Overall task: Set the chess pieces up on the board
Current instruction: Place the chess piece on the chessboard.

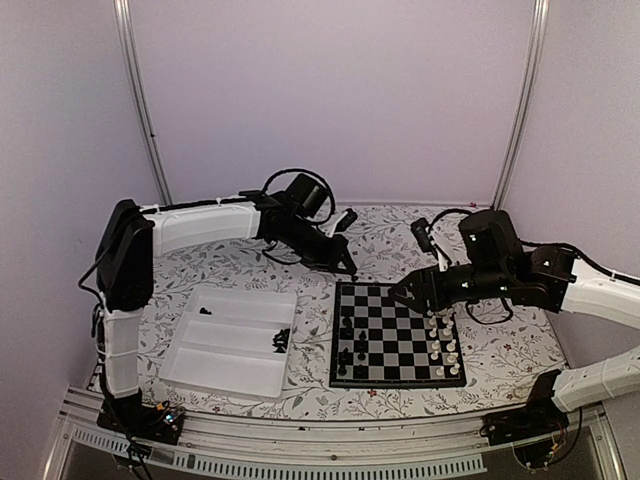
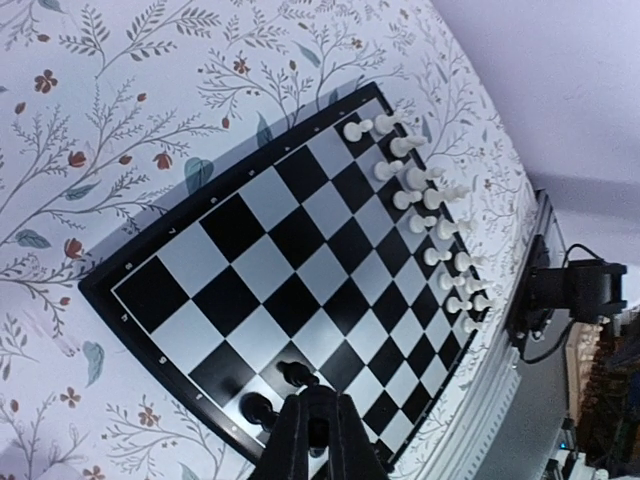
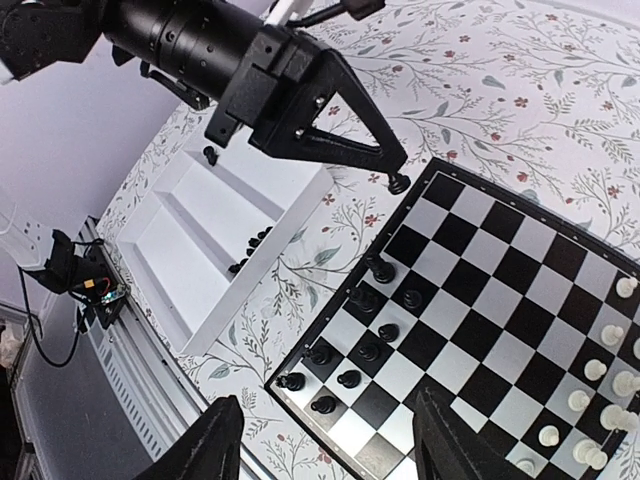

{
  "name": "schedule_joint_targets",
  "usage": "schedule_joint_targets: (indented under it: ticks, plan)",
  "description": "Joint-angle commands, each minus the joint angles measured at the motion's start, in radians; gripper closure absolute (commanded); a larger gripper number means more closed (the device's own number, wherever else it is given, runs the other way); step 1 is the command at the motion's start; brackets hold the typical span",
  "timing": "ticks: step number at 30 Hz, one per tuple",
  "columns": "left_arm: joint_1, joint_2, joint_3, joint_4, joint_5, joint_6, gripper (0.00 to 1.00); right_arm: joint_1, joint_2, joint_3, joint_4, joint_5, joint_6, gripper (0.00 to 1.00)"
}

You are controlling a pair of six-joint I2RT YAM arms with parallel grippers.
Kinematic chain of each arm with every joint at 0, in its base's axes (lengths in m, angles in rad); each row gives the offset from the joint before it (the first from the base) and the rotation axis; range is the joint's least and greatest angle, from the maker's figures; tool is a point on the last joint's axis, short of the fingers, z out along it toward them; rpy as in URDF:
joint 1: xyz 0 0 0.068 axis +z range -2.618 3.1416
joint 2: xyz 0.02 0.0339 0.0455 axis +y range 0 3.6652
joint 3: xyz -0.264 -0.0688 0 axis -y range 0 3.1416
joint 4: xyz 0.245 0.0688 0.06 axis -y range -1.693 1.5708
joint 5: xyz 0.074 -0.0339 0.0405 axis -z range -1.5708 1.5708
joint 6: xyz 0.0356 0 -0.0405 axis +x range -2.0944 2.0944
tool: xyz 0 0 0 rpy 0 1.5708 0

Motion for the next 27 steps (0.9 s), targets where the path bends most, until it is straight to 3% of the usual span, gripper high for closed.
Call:
schedule_joint_targets:
  ticks: [1,8,27]
  plan:
    - [-0.045,0.098,0.119,-0.108,-0.114,0.095,0.93,-0.019,-0.072,-0.063,-0.040,0.039,0.070,0.39]
    - [-0.102,0.214,0.235,-0.179,-0.210,0.169,0.93,-0.021,-0.115,-0.085,-0.093,0.071,0.078,0.39]
    - [-0.158,0.272,0.230,-0.156,-0.307,0.195,0.92,-0.021,-0.140,-0.100,-0.134,0.079,0.085,0.39]
